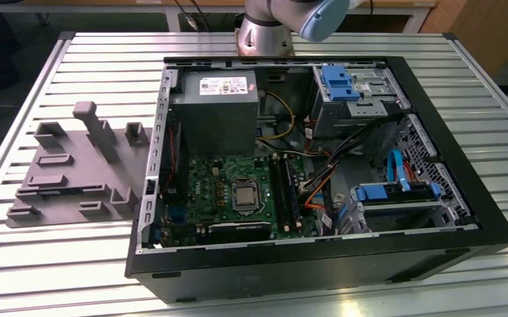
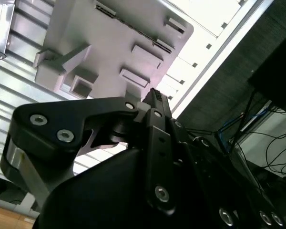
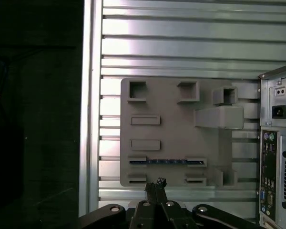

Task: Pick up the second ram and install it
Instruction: 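Reach for the second ram, then pick up the second ram and move it above second insertion slot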

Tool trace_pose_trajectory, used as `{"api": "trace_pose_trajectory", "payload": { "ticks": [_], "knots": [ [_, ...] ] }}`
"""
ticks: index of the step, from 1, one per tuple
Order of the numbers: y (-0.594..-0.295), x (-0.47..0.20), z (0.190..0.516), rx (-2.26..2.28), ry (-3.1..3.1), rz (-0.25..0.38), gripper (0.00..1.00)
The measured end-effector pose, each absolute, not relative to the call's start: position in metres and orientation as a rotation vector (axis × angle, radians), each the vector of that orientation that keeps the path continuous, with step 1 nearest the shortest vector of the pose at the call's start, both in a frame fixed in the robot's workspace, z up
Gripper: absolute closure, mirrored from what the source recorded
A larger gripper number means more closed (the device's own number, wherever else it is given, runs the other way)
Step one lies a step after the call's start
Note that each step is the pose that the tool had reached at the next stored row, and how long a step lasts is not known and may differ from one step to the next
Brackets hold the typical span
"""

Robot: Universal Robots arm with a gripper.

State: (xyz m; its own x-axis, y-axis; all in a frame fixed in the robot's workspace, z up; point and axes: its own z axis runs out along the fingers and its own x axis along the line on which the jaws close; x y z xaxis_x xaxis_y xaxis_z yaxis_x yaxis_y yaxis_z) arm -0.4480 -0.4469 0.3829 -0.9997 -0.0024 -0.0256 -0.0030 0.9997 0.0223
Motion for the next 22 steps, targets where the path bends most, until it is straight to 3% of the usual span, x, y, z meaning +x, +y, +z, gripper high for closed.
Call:
{"api": "trace_pose_trajectory", "payload": {
  "ticks": [22],
  "knots": [
    [-0.4469,-0.4446,0.3829,-0.022,3.116,0.035,0.89]
  ]
}}
